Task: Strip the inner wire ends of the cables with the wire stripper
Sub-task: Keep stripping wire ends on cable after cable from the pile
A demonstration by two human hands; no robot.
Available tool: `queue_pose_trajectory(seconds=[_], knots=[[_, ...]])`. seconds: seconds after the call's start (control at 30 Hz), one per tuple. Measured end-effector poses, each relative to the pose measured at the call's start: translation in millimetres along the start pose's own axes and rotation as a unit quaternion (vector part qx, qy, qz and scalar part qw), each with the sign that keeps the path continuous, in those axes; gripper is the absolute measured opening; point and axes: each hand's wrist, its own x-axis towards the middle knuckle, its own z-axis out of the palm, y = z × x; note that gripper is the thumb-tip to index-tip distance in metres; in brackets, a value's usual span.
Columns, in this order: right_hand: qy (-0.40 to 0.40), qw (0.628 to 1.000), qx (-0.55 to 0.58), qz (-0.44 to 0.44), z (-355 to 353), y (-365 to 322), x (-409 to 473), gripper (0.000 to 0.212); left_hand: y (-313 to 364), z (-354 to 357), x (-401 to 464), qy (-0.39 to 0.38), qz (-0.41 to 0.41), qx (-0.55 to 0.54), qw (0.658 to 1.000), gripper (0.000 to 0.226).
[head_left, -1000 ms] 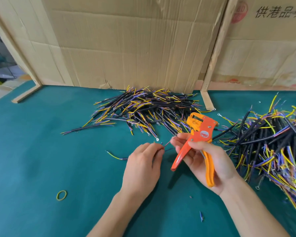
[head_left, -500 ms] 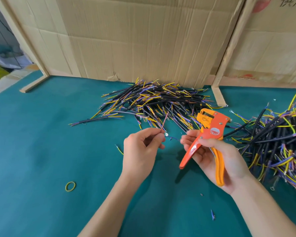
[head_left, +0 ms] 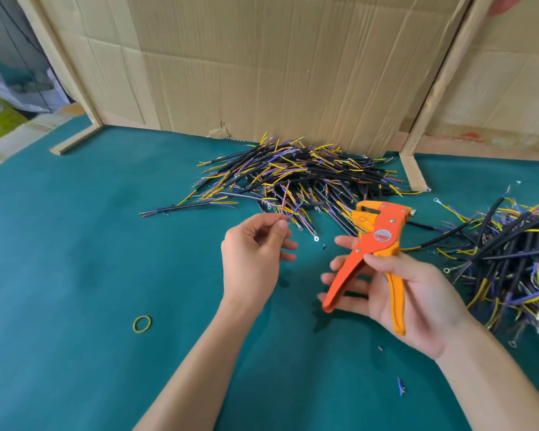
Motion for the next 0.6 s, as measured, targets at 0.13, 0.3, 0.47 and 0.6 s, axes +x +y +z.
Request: queue_pose_trajectory(seconds=[0.13, 0.3, 0.47, 0.6], knots=[[0.009, 0.999, -0.025, 0.029, 8, 4, 1, 0.041, -5, 3, -2, -0.012, 0.026, 0.07, 0.997, 0.017], [0.004, 0.997, -0.062, 0.051, 11, 5, 1, 0.044, -5, 5, -2, -0.017, 0.035, 0.088, 0.995, 0.016], [-0.01, 0.995, -0.088, 0.054, 11, 4, 0, 0.05, -3, 6, -7, -0.024, 0.082, 0.155, 0.984, 0.015], [-0.011, 0.995, -0.082, 0.052, 10, 4, -1, 0.051, -3, 8, -11, -0.042, 0.134, 0.221, 0.965, 0.014]])
